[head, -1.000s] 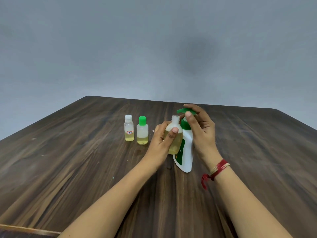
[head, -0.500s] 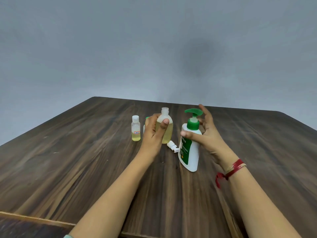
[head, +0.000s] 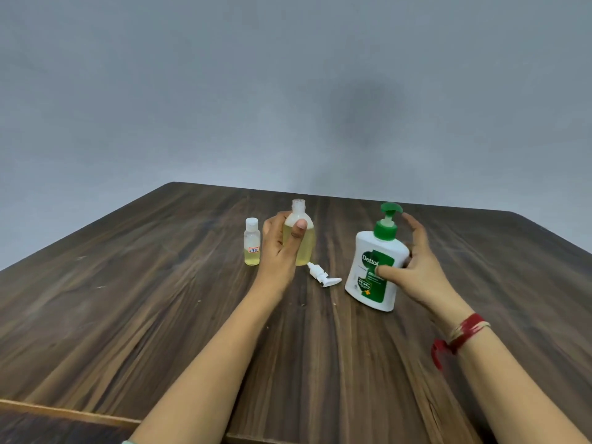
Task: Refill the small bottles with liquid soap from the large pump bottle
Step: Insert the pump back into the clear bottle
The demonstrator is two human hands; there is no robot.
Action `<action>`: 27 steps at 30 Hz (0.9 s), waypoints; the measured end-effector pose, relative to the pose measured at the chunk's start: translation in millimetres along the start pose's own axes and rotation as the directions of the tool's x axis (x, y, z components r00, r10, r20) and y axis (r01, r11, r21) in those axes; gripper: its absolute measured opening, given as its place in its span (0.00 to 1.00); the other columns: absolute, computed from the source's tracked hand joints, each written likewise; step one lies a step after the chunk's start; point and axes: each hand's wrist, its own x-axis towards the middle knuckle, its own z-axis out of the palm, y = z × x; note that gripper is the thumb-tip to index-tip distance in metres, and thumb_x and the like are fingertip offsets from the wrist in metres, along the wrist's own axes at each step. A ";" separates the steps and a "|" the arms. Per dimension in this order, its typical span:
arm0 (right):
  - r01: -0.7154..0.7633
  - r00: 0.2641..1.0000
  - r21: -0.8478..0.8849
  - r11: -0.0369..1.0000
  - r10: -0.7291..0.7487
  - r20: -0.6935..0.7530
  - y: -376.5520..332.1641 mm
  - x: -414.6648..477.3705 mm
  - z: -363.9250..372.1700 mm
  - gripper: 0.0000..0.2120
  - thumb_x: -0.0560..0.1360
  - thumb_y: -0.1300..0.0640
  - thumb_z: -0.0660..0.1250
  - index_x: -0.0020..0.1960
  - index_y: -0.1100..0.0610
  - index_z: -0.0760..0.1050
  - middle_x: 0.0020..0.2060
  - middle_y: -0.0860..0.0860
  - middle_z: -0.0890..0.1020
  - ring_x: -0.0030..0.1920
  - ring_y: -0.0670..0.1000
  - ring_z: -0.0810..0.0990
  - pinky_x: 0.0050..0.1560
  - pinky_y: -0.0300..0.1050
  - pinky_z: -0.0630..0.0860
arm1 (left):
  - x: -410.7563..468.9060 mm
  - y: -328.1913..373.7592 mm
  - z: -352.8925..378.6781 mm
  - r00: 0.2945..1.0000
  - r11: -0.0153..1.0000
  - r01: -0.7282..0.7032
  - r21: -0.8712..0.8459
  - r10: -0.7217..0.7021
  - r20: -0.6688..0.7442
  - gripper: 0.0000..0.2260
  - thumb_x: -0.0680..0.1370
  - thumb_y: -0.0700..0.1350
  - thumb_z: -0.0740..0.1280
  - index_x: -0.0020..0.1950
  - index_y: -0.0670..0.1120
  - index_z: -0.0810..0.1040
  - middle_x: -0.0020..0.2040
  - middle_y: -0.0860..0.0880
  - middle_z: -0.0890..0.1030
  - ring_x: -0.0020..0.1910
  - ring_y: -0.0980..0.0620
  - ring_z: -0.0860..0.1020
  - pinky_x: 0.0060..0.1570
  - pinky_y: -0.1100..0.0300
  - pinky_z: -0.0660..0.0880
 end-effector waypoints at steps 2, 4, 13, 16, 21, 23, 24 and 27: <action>-0.012 1.000 -0.021 1.000 0.012 0.002 3.5 3.7 -6.7 0.48 0.69 0.73 0.71 0.77 0.45 0.51 0.47 0.48 0.80 0.45 0.45 0.81 0.52 0.46 0.78 | -0.8 1.0 0.2 1.000 1.000 -0.003 0.002 0.003 0.006 0.17 0.69 0.69 0.57 0.49 0.62 0.72 0.57 0.50 0.72 0.61 0.52 0.71 0.57 0.61 0.67; -0.032 0.999 -0.026 0.999 0.032 -0.003 4.6 7.8 -12.8 0.49 0.69 0.73 0.71 0.78 0.45 0.50 0.47 0.48 0.80 0.46 0.47 0.81 0.58 0.55 0.77 | -1.4 1.7 0.5 1.000 1.000 -0.005 -0.006 0.005 0.008 0.15 0.71 0.68 0.57 0.49 0.61 0.72 0.54 0.53 0.72 0.62 0.50 0.71 0.57 0.62 0.66; 0.500 0.709 -0.099 0.861 -0.472 -0.524 -20.9 -36.0 -4.7 0.22 0.73 0.57 0.69 0.64 0.43 0.68 0.53 0.55 0.75 0.51 0.49 0.76 0.56 0.44 0.73 | -0.4 3.7 -0.4 1.000 1.000 -0.002 -0.019 0.002 -0.031 0.16 0.68 0.69 0.57 0.48 0.63 0.73 0.54 0.59 0.73 0.61 0.52 0.71 0.55 0.64 0.68; 0.517 0.843 -0.197 0.833 -0.535 -0.048 -30.3 -42.4 30.9 0.12 0.74 0.61 0.68 0.54 0.47 0.74 0.44 0.48 0.80 0.46 0.46 0.80 0.51 0.38 0.74 | 0.8 2.2 -0.3 0.999 1.000 -0.005 -0.013 0.004 -0.041 0.12 0.71 0.67 0.58 0.46 0.63 0.73 0.48 0.69 0.73 0.62 0.50 0.71 0.59 0.59 0.69; 0.390 0.905 -0.725 0.567 -0.091 0.416 -1.7 -0.7 86.0 0.21 0.78 0.53 0.62 0.70 0.52 0.64 0.59 0.55 0.75 0.61 0.59 0.73 0.59 0.51 0.72 | 0.9 2.3 -3.5 0.999 1.000 -0.022 0.004 0.022 -0.048 0.14 0.71 0.67 0.59 0.49 0.61 0.72 0.53 0.55 0.71 0.61 0.52 0.71 0.57 0.60 0.70; 0.379 0.903 -0.756 0.533 -0.033 0.429 2.1 7.9 95.2 0.20 0.80 0.52 0.59 0.71 0.53 0.63 0.60 0.57 0.75 0.62 0.60 0.73 0.59 0.52 0.72 | 0.5 3.6 -3.5 0.999 1.000 -0.015 0.006 0.015 -0.048 0.15 0.70 0.68 0.59 0.49 0.61 0.72 0.55 0.53 0.71 0.60 0.53 0.71 0.55 0.61 0.70; 0.380 0.900 -0.760 0.527 -0.021 0.436 2.8 11.2 98.0 0.19 0.81 0.53 0.58 0.70 0.53 0.64 0.59 0.57 0.75 0.61 0.61 0.74 0.59 0.52 0.72 | 0.2 4.0 -3.1 0.999 1.000 -0.011 0.005 0.011 -0.049 0.16 0.69 0.70 0.59 0.49 0.63 0.72 0.55 0.53 0.71 0.60 0.53 0.72 0.55 0.61 0.71; 0.379 0.904 -0.755 0.535 -0.039 0.426 -2.3 20.0 100.0 0.15 0.81 0.55 0.57 0.67 0.53 0.69 0.55 0.57 0.78 0.57 0.61 0.77 0.55 0.52 0.74 | 1.0 -0.4 -0.7 0.998 0.999 -0.031 0.015 0.031 -0.052 0.21 0.64 0.78 0.57 0.47 0.68 0.72 0.55 0.57 0.71 0.61 0.51 0.72 0.56 0.60 0.72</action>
